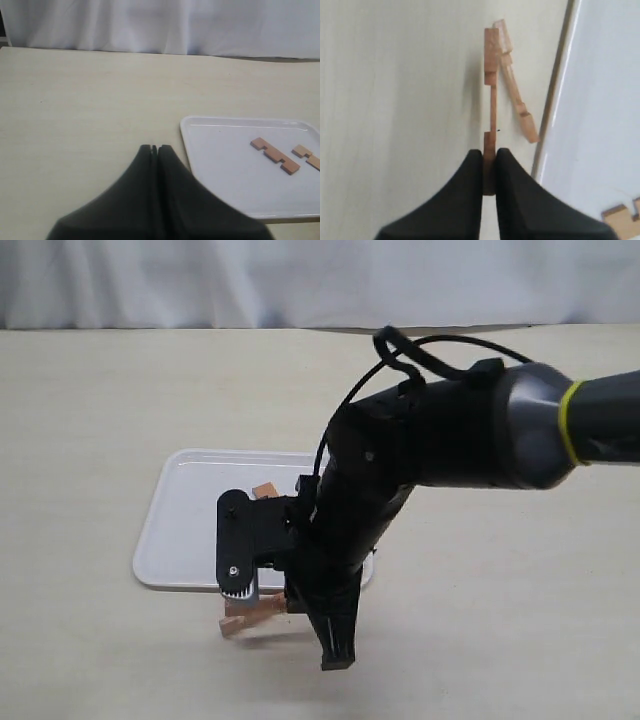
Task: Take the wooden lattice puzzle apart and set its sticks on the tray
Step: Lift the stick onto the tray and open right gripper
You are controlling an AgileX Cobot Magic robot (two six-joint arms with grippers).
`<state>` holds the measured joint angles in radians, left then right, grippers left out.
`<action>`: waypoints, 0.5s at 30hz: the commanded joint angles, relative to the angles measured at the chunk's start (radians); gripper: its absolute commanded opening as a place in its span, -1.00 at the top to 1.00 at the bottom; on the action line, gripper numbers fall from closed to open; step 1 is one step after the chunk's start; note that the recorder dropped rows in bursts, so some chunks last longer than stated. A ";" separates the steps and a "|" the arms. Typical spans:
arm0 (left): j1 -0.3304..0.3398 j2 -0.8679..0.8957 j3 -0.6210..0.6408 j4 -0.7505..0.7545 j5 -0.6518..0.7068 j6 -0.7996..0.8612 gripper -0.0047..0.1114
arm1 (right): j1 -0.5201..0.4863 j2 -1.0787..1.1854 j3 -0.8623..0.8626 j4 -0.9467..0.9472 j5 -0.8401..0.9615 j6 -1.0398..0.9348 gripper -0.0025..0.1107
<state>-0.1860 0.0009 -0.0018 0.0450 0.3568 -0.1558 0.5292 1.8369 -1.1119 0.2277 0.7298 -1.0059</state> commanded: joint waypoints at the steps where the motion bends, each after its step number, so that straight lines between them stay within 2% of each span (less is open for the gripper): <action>1: -0.002 -0.001 0.002 -0.002 -0.012 0.000 0.92 | -0.018 -0.051 -0.002 -0.018 -0.127 -0.003 0.88; 4: -0.002 -0.001 0.002 -0.002 -0.012 0.000 0.92 | -0.035 -0.046 -0.002 -0.004 -0.293 0.035 0.88; 10: -0.002 -0.001 0.002 0.000 -0.009 0.000 0.92 | -0.038 0.034 -0.005 0.026 -0.621 0.248 0.87; 13: -0.002 -0.001 0.002 0.000 -0.009 0.000 0.92 | -0.038 0.086 -0.005 0.026 -0.682 0.283 0.87; 15: -0.002 -0.001 0.002 0.000 -0.009 0.000 0.92 | -0.038 0.115 -0.005 0.026 -0.694 0.283 0.69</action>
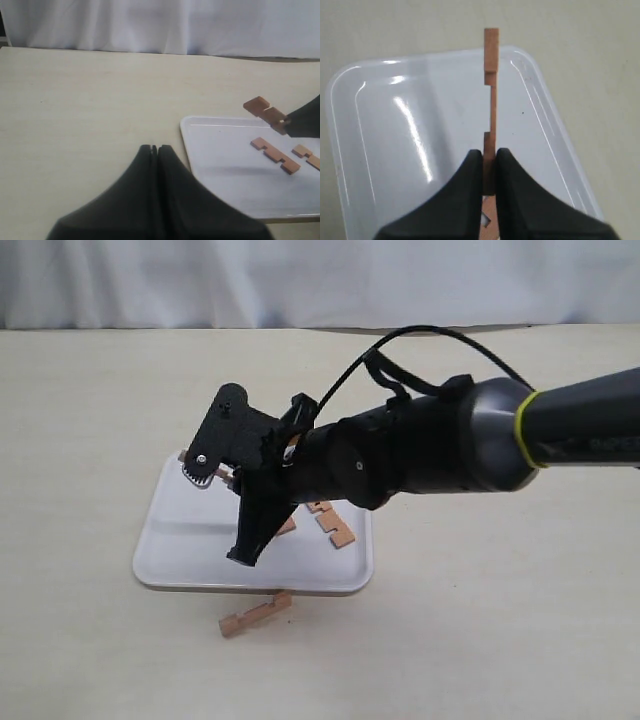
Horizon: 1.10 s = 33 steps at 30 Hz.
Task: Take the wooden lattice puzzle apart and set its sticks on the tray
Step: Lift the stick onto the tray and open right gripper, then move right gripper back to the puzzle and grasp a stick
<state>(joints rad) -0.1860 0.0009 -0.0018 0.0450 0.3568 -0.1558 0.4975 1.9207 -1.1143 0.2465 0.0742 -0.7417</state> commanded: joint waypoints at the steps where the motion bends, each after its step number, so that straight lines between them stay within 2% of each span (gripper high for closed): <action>1: -0.002 -0.001 0.002 0.000 -0.009 0.000 0.92 | -0.007 0.039 -0.003 0.007 -0.038 0.018 0.49; 3: -0.002 -0.001 0.002 0.000 -0.009 0.000 0.92 | 0.001 0.039 -0.003 0.007 -0.042 0.018 0.20; 4: -0.002 -0.001 0.002 0.000 -0.009 0.000 0.92 | 0.018 0.024 -0.003 0.007 -0.042 0.018 -0.04; 6: -0.002 -0.001 0.002 0.000 -0.009 0.000 0.92 | 0.058 -0.016 -0.003 0.005 -0.029 0.017 -0.13; 9: -0.002 -0.001 0.002 0.000 -0.009 0.000 0.92 | 0.108 -0.088 -0.003 -0.079 0.076 -0.073 -0.12; 13: -0.002 -0.001 0.002 0.000 -0.009 0.000 0.92 | 0.103 -0.115 -0.032 -0.106 0.376 -0.137 0.08; 15: -0.002 -0.001 0.002 0.000 -0.009 0.000 0.92 | 0.098 -0.104 -0.049 -0.124 0.506 -0.143 0.08; 19: -0.002 -0.001 0.002 0.000 -0.009 0.000 0.92 | 0.098 -0.057 -0.047 -0.147 0.524 -0.143 0.04; 33: -0.002 -0.001 0.002 0.000 -0.012 0.000 0.92 | 0.098 0.053 -0.049 -0.147 0.468 -0.193 0.08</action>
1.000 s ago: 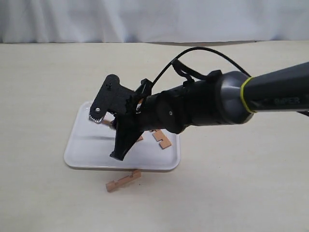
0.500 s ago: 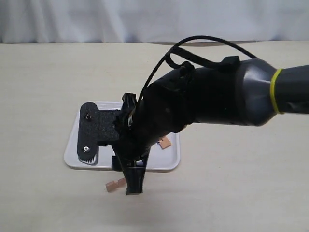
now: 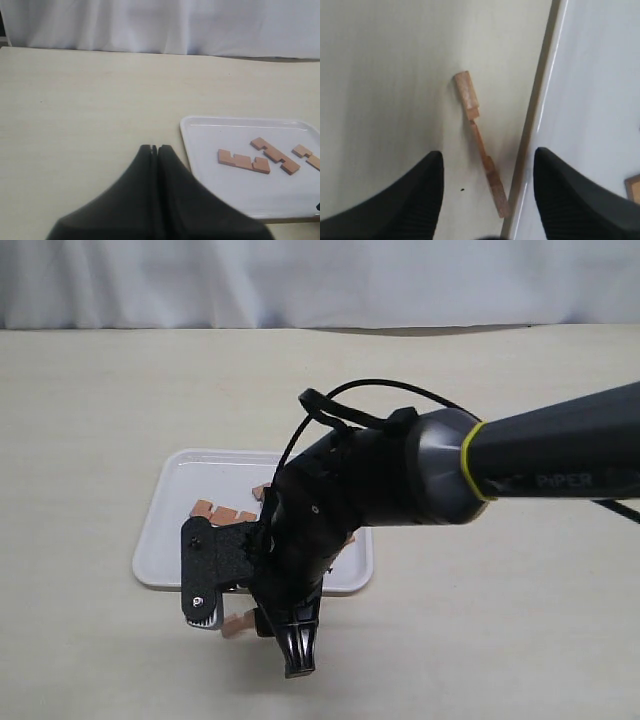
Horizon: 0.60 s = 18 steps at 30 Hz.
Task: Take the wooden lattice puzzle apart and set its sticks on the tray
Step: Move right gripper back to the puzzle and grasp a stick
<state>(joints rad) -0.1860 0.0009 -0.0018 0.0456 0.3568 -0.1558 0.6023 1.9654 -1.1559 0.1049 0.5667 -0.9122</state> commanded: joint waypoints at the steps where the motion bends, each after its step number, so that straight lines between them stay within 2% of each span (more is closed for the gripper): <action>1: -0.002 -0.001 0.002 -0.001 -0.012 0.000 0.92 | -0.007 0.010 -0.007 -0.006 -0.027 -0.027 0.13; 5: -0.002 -0.001 0.002 -0.001 -0.012 0.000 0.92 | -0.007 0.010 -0.007 -0.006 -0.034 -0.027 0.37; 18: -0.002 -0.001 0.002 -0.001 -0.012 0.000 0.92 | 0.026 0.010 -0.005 0.006 -0.046 -0.027 0.37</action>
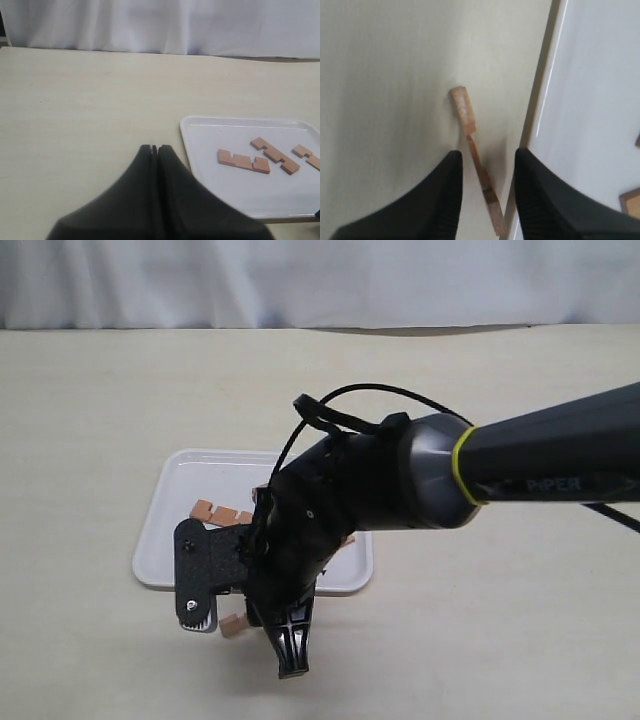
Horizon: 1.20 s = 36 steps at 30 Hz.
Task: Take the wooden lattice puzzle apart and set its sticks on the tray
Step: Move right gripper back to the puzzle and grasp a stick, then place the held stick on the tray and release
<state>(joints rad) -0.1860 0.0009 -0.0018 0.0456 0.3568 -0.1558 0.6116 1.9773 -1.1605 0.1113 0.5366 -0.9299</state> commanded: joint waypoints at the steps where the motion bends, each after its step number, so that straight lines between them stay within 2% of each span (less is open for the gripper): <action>1: -0.002 -0.001 0.002 -0.001 -0.012 0.000 0.92 | 0.019 -0.002 -0.001 0.000 -0.016 -0.010 0.37; 10: -0.002 -0.001 0.002 0.001 -0.009 0.000 0.92 | 0.019 0.040 -0.001 0.000 -0.018 -0.009 0.39; 15: -0.002 -0.001 0.002 0.001 -0.009 0.000 0.92 | 0.019 0.031 -0.003 -0.005 -0.020 -0.009 0.87; 22: -0.002 -0.001 0.002 0.001 -0.009 0.000 0.92 | 0.019 -0.048 -0.003 -0.006 -0.010 0.002 0.87; 26: -0.002 -0.001 0.002 0.001 -0.009 0.000 0.92 | 0.017 -0.125 -0.003 -0.008 -0.063 0.021 0.87; 31: -0.002 -0.001 0.002 0.001 -0.009 0.000 0.92 | -0.011 -0.153 -0.003 -0.098 -0.204 0.176 0.87; 36: -0.002 -0.001 0.002 0.001 -0.009 0.000 0.92 | -0.048 -0.117 -0.003 -0.282 -0.234 0.384 0.87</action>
<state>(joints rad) -0.1860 0.0009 -0.0018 0.0456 0.3568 -0.1558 0.5823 1.8438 -1.1625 -0.0745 0.3211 -0.6508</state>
